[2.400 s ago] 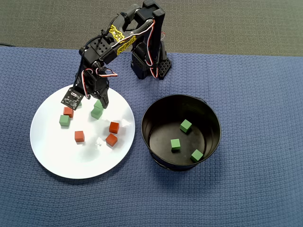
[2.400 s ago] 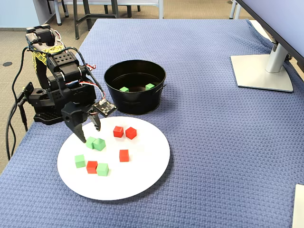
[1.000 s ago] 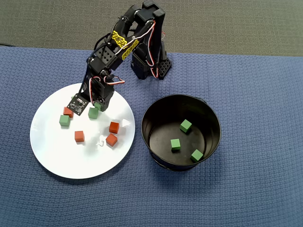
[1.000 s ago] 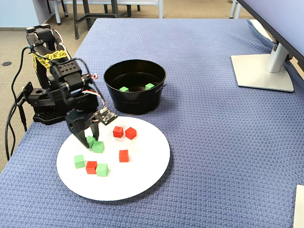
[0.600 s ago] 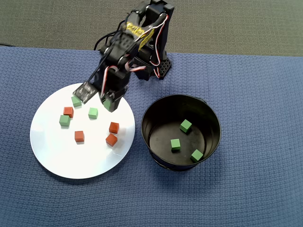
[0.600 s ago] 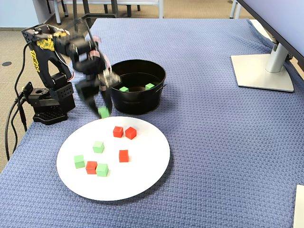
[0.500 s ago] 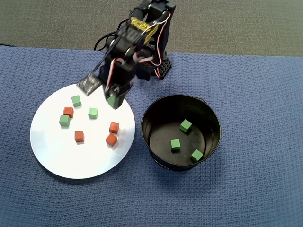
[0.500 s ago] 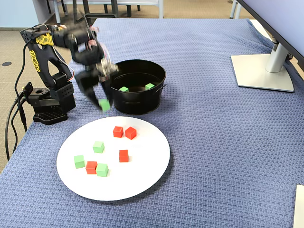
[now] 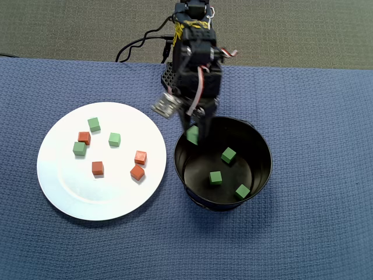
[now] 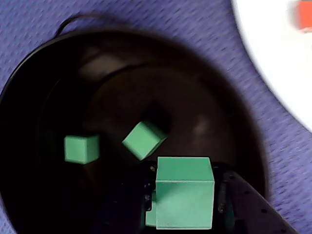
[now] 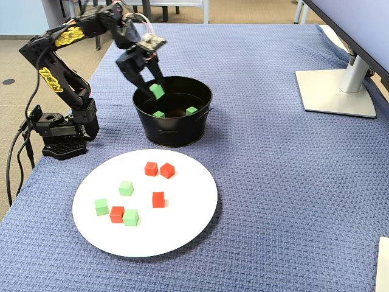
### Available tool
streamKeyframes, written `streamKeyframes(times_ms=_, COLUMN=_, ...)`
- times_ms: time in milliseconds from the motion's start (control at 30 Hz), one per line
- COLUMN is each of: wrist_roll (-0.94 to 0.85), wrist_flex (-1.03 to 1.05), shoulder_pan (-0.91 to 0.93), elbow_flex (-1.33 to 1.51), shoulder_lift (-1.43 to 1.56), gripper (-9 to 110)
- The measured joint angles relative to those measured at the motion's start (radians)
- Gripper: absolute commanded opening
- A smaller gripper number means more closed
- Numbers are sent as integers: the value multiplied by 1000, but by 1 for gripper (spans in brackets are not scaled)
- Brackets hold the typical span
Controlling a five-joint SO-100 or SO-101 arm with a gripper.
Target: Pick up the green cubes from the white plate and place them in the black recipient
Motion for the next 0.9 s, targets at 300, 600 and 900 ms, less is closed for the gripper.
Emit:
streamKeyframes(times_ms=300, wrist_roll=-86, wrist_flex=11, shoulder_pan=64, elbow_flex=-26, shoulder_lift=-32, gripper=34)
streamKeyframes(times_ms=600, wrist_roll=-699, wrist_flex=-58, shoulder_pan=572, elbow_flex=58, shoulder_lift=-118, gripper=36)
streamKeyframes(times_ms=900, wrist_roll=-1252, wrist_flex=-58, shoulder_pan=861, elbow_flex=106, shoulder_lift=-173, gripper=35)
